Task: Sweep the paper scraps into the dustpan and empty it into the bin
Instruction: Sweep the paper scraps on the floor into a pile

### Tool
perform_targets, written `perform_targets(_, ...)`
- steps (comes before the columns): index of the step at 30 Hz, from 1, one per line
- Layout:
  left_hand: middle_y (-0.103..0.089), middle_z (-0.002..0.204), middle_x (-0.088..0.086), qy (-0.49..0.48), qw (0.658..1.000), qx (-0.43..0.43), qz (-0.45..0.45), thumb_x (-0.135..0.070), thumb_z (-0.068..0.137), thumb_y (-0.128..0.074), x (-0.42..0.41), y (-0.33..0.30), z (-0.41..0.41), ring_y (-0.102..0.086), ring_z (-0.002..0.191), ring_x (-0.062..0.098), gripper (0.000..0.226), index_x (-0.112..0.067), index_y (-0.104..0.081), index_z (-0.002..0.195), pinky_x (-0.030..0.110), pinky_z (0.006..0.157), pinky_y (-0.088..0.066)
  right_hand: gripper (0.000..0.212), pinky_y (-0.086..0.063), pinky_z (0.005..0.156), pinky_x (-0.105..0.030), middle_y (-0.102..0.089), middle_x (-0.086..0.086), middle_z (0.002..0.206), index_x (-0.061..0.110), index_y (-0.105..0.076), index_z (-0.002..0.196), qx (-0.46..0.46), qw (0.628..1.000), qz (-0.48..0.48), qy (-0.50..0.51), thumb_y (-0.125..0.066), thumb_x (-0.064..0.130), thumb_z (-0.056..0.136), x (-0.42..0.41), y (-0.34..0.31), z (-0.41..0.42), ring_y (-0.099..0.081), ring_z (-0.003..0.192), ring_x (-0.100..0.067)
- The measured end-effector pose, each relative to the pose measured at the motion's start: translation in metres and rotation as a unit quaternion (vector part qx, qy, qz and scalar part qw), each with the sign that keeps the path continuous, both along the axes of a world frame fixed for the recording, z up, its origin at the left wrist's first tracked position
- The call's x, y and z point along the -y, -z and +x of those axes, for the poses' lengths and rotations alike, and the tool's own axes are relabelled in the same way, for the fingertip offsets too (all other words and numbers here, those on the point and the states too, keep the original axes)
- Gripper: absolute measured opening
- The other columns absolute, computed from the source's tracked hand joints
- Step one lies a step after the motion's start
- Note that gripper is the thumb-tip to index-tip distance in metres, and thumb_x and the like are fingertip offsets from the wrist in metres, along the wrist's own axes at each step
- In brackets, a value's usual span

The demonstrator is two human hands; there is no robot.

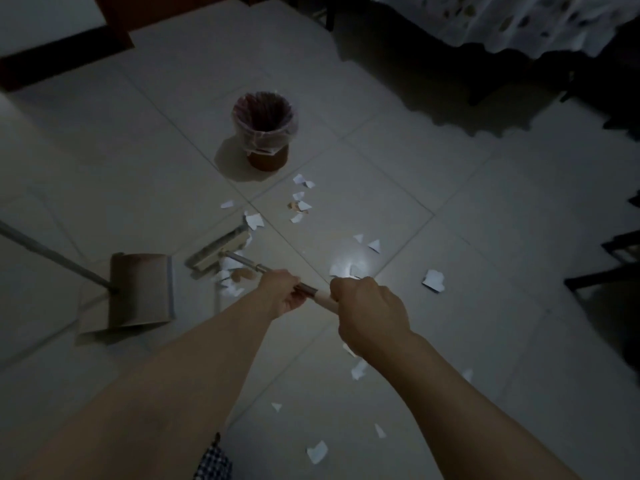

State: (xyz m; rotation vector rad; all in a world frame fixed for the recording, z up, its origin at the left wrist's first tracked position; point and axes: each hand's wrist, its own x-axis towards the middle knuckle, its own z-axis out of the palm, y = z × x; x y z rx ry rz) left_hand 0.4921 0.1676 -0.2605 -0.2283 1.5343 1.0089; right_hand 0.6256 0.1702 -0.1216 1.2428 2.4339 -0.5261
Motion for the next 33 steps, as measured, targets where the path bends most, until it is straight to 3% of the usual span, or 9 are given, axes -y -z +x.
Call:
perform_targets(6,-0.052,0.076,0.013,0.025,0.999,0.019,0.002,0.0,0.1,-0.039,0.021,-0.012,0.087,-0.054,0.063,0.018,0.021,-0.005,-0.043,0.08,0.022,0.038,-0.052,0.025,-0.036,0.066,-0.028,-0.046,-0.004,0.09,0.014,-0.054,0.113,0.02,0.999,-0.007,0.024,-0.047,0.007,0.091,0.019,-0.021,0.081,-0.044,0.075,-0.019)
perform_targets(10,-0.053,0.078,0.012,0.024,0.999,0.026,0.016,0.002,0.099,-0.042,0.024,-0.03,0.128,-0.056,0.064,0.017,0.02,-0.002,-0.046,0.08,0.022,0.038,-0.052,0.026,-0.039,0.066,-0.028,-0.059,-0.004,0.098,0.018,-0.055,0.113,0.022,0.998,0.006,0.054,-0.052,0.012,0.088,0.028,-0.039,0.117,-0.048,0.074,-0.018)
perform_targets(14,-0.053,0.069,0.012,0.02,1.0,-0.017,0.016,0.005,0.094,-0.05,0.02,-0.057,0.138,-0.057,0.051,0.016,0.017,-0.002,-0.049,0.078,0.016,0.031,-0.047,0.028,-0.037,0.064,-0.026,-0.057,0.001,0.093,0.023,-0.055,0.116,0.01,0.997,0.02,0.075,-0.054,0.017,0.089,0.029,-0.068,0.127,-0.047,0.073,-0.016)
perform_targets(17,-0.053,0.068,0.011,0.031,0.997,-0.063,0.004,0.003,0.093,-0.049,0.01,-0.073,0.122,-0.053,0.055,0.016,0.005,0.0,-0.05,0.09,0.014,0.031,-0.045,0.024,-0.041,0.066,-0.025,-0.065,-0.001,0.101,0.021,-0.056,0.115,-0.017,0.997,0.022,0.078,-0.053,0.022,0.092,0.025,-0.087,0.113,-0.049,0.074,-0.016)
perform_targets(19,-0.052,0.068,0.01,0.033,0.996,-0.082,0.011,0.003,0.093,-0.047,-0.002,-0.079,0.102,-0.052,0.055,0.015,0.012,-0.002,-0.048,0.083,0.016,0.034,-0.045,0.022,-0.043,0.067,-0.026,-0.064,-0.001,0.097,0.021,-0.057,0.114,-0.032,0.996,0.027,0.082,-0.052,0.022,0.092,0.018,-0.091,0.096,-0.05,0.074,-0.017)
perform_targets(24,-0.056,0.076,0.017,0.009,0.993,-0.115,0.016,0.006,0.091,-0.047,-0.035,-0.068,0.032,-0.053,0.056,0.019,0.018,0.003,-0.055,0.107,0.014,0.029,-0.043,0.025,-0.027,0.049,-0.024,-0.053,-0.002,0.086,0.019,-0.055,0.111,-0.06,0.992,0.042,0.098,-0.05,0.01,0.089,-0.004,-0.066,0.033,-0.045,0.07,-0.019)
perform_targets(29,-0.051,0.068,0.014,0.021,0.989,-0.148,0.002,0.007,0.094,-0.045,-0.063,-0.031,-0.045,-0.052,0.056,0.019,0.008,0.003,-0.051,0.093,0.02,0.033,-0.048,0.017,-0.023,0.048,-0.025,-0.039,-0.002,0.071,0.016,-0.051,0.103,-0.081,0.993,0.041,0.076,-0.044,0.005,0.091,-0.029,-0.01,-0.046,-0.044,0.071,-0.021)
perform_targets(31,-0.052,0.069,0.012,0.03,0.987,-0.159,-0.009,0.007,0.094,-0.044,-0.071,-0.009,-0.07,-0.052,0.056,0.017,0.015,0.001,-0.051,0.083,0.026,0.043,-0.049,0.02,-0.032,0.058,-0.027,-0.051,-0.006,0.08,0.014,-0.051,0.107,-0.082,0.994,0.031,0.063,-0.043,0.003,0.092,-0.038,0.012,-0.073,-0.053,0.078,-0.025)
perform_targets(33,-0.052,0.07,0.012,0.035,0.987,-0.154,-0.013,0.007,0.094,-0.044,-0.074,0.013,-0.088,-0.053,0.059,0.017,0.019,-0.001,-0.05,0.079,0.028,0.051,-0.05,0.026,-0.034,0.067,-0.029,-0.062,-0.011,0.105,0.01,-0.054,0.116,-0.073,0.996,0.012,0.052,-0.043,0.004,0.093,-0.044,0.032,-0.092,-0.061,0.095,-0.027)
